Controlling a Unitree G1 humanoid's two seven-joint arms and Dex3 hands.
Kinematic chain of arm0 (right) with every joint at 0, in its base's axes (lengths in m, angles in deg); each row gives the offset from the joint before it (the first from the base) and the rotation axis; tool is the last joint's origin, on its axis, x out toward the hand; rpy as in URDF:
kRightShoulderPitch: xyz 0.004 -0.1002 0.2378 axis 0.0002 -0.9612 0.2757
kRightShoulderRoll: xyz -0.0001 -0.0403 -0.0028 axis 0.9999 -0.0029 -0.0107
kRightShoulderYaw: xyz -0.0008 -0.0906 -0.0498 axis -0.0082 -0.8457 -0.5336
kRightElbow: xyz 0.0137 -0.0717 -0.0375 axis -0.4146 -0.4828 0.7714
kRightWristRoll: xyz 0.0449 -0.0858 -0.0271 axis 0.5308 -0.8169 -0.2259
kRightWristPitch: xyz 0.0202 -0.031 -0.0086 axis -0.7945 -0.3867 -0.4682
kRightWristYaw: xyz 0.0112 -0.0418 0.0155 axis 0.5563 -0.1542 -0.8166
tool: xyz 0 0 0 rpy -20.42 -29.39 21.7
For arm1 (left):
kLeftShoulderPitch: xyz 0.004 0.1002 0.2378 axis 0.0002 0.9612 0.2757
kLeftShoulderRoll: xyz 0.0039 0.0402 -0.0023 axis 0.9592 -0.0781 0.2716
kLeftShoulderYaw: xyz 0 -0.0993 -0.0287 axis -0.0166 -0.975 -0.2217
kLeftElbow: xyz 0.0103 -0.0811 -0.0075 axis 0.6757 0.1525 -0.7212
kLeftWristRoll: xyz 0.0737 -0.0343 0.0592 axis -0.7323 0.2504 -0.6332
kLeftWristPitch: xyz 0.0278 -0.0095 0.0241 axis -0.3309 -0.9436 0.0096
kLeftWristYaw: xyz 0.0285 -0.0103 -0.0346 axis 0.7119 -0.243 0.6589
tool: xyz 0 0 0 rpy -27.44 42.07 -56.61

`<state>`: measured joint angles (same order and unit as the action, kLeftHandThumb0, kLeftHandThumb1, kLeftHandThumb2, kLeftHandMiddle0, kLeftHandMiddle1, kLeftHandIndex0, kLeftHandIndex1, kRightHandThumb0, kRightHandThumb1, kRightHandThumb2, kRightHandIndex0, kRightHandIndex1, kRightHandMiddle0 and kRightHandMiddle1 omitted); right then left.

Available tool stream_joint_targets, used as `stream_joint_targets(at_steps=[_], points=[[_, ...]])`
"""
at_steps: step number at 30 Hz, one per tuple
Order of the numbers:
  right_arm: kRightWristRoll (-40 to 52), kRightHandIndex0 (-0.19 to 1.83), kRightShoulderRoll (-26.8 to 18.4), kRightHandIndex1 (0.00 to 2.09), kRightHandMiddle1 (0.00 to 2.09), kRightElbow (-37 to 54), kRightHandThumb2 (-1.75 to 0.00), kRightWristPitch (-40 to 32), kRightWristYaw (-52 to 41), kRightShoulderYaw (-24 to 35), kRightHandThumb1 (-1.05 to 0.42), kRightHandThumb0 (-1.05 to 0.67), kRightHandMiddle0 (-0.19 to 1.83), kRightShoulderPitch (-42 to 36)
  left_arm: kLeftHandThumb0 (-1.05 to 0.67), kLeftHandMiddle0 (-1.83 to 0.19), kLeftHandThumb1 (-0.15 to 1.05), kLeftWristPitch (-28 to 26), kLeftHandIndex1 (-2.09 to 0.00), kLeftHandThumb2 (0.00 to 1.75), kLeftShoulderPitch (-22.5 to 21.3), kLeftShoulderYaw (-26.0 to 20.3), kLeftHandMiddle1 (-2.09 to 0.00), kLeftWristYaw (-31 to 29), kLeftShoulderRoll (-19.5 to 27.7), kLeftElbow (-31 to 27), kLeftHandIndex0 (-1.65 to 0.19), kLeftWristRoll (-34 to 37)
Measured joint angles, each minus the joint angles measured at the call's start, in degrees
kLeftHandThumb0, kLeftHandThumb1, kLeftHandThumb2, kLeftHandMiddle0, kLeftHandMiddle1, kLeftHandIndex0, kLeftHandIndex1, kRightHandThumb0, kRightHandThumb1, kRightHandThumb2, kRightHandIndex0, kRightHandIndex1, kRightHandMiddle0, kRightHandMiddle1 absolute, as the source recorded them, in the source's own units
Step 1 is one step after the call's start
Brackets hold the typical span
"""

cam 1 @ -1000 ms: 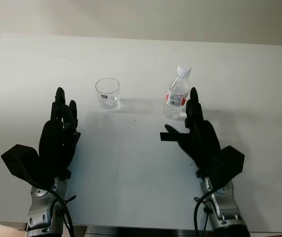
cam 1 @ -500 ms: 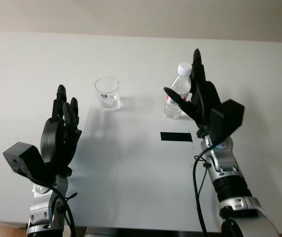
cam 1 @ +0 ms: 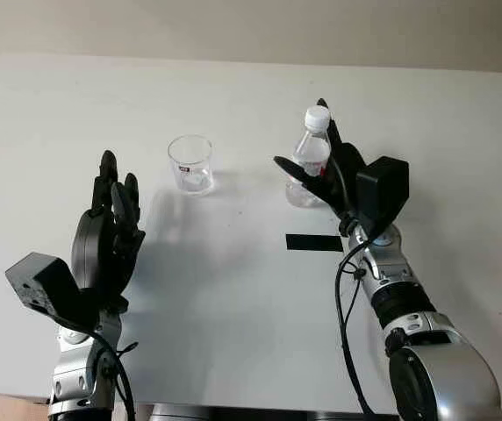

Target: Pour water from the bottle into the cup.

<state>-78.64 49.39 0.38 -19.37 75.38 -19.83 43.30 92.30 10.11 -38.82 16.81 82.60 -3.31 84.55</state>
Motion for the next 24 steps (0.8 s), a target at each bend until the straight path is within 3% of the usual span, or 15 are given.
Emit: stream_joint_targets(at_steps=[5,8,9,10,11,13,15,19,24], points=[[0.5,-0.19,0.2,0.0,0.01,-2.4,-0.05,0.0,0.0,0.6,-0.9,-0.77,-0.17,0.8,-0.75,0.08,1.05,0.0,-0.05,0.73,0.0,0.0,-0.05,0.0,0.0,0.0,0.14,0.0],[1.1,0.05,0.9,0.17,0.27,-3.3,-0.05,0.0,1.4,1.3,-0.88,-0.65,0.12,1.0,-0.75,0.09,1.05,0.0,-0.05,0.73,-0.1,-0.1,-0.05,-0.1,0.1,0.0,0.14,0.0],[1.2,0.13,1.1,0.39,0.64,-3.4,-0.05,0.0,2.1,1.6,-0.88,-0.62,0.11,1.1,-0.75,0.08,1.05,0.0,-0.05,0.73,-0.1,-0.1,-0.05,-0.1,0.1,0.0,0.14,0.0],[1.2,0.03,1.3,1.09,1.31,-3.6,-0.05,0.0,3.0,1.9,-0.87,-0.57,0.0,1.2,-0.75,0.08,1.05,0.0,-0.05,0.73,-0.2,-0.1,-0.05,-0.1,0.1,0.0,0.14,0.0],[1.2,0.01,1.6,1.45,1.63,-3.8,-0.05,0.0,3.7,2.0,-0.86,-0.54,-0.01,1.4,-0.75,0.08,1.05,0.0,-0.05,0.73,-0.2,-0.1,-0.05,-0.1,0.1,0.0,0.14,0.1],[1.0,0.05,2.0,1.93,1.99,-4.5,-0.06,0.0,5.5,2.1,-0.87,-0.51,0.08,2.0,-0.75,0.09,1.05,0.0,-0.05,0.73,-0.2,-0.2,-0.05,-0.2,0.1,0.0,0.14,0.1],[0.2,0.12,2.1,2.05,2.07,-5.2,-0.06,0.4,6.7,1.9,-0.88,-0.47,0.13,2.4,-0.75,0.09,1.05,0.0,-0.05,0.73,-0.4,-0.2,-0.05,-0.2,0.1,0.0,0.14,0.1],[-0.9,0.41,2.1,2.09,2.09,-6.4,-0.06,2.0,6.5,1.6,-0.96,-0.33,0.31,2.6,-0.75,0.08,1.05,0.0,-0.05,0.73,-0.8,-0.2,-0.05,-0.2,0.1,0.0,0.14,0.1],[-2.5,0.35,1.7,2.09,2.09,-7.7,-0.06,3.5,6.3,0.6,-1.02,-0.25,0.44,3.3,-0.75,0.08,1.05,0.0,-0.05,0.72,-1.3,-0.2,-0.05,-0.2,0.1,0.9,0.14,0.1]])
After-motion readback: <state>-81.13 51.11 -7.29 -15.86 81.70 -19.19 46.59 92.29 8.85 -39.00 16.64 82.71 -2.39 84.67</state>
